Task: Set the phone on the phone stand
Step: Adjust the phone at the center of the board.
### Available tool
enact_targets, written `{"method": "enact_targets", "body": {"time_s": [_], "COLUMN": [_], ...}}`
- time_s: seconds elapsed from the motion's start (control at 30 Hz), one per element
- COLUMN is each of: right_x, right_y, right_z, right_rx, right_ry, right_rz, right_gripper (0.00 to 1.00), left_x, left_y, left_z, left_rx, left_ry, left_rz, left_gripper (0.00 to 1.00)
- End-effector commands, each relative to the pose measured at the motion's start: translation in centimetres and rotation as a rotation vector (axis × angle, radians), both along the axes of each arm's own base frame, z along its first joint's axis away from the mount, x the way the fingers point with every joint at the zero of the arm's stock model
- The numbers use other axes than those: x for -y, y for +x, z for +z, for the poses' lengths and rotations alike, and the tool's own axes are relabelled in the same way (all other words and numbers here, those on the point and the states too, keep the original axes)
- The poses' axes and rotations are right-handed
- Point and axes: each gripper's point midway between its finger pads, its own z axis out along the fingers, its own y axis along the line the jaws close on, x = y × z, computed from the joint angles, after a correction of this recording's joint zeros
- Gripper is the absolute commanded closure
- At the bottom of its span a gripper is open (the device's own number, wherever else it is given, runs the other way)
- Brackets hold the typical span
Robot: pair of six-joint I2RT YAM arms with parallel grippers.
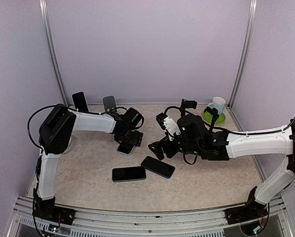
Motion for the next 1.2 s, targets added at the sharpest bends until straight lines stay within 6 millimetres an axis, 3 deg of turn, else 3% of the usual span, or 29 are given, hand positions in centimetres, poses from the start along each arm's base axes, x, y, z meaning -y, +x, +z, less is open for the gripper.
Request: {"method": "enact_targets", "body": {"time_s": [0.0,0.2,0.37,0.73,1.17], "right_x": [0.3,0.4,0.7,0.2,0.2], "right_y": [0.3,0.4,0.4,0.6,0.5], "right_z": [1.0,0.9,0.6,1.0,1.5], "right_rx": [0.012,0.011,0.005,0.007,0.012], "right_ry": [0.037,0.034,0.035,0.033,0.030], "right_rz": [-0.013,-0.019,-0.024,-0.010,-0.002], "right_gripper": [0.00,0.00,0.00,0.00,0.00], "left_x": [-1.2,-1.3,-1.1,-1.0,-1.3], "left_y": [-2.5,-2.5,-1.8,0.0,3.0], "left_z": [-3.9,-4.2,-2.9,2.4,3.9], "left_rx": [-0.098,-0.104,-0.068,0.047,0.060], "left_ry": [0.097,0.089,0.052,-0.044,-0.077], "left_rz": [-0.029,-0.029,-0.010,0.004,0.036], "left_gripper": [0.16,0.34,0.35,0.03,0.01]}}
